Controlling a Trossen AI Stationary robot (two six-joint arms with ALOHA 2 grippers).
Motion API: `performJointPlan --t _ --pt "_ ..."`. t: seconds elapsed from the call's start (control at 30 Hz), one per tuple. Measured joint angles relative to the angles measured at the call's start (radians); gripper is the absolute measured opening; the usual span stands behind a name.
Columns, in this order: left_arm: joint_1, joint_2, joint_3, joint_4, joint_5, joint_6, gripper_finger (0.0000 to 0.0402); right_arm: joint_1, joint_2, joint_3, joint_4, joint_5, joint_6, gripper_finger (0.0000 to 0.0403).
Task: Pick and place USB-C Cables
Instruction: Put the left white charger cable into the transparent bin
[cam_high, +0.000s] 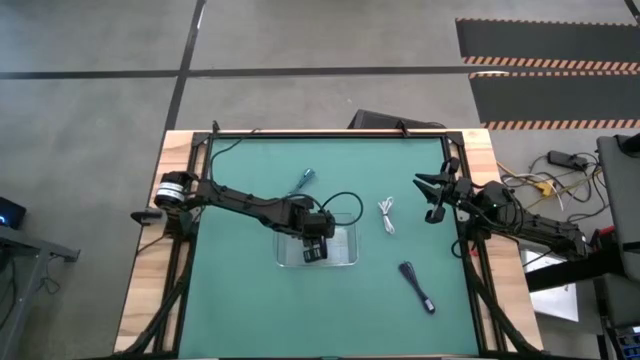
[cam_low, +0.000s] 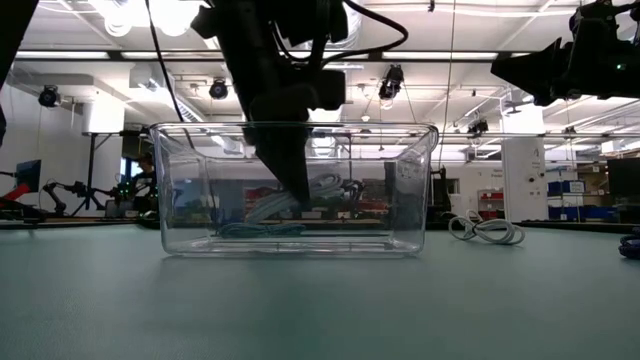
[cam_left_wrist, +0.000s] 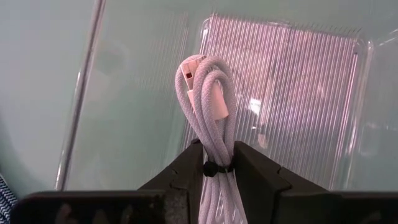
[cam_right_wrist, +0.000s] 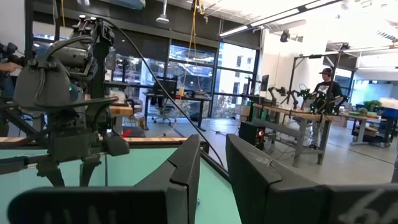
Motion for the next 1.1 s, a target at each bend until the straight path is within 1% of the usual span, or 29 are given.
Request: performJointPlan --t 0.83,0.93,1.1 --pt "0.001 -0.001 0.004 -0.001 0.009 0.000 0.0073 0.000 0.000 0.000 -0.007 0.000 0.000 0.0068" --pt "0.001 -0.002 0.004 -0.001 0.011 -0.002 0.0090 0.000 0.000 0.000 -0.011 0.000 0.000 0.0068" --pt "0.002 -0.002 0.004 -0.001 0.007 -0.022 0.0147 0.000 0.000 0.000 -0.011 0.000 0.000 0.0068"
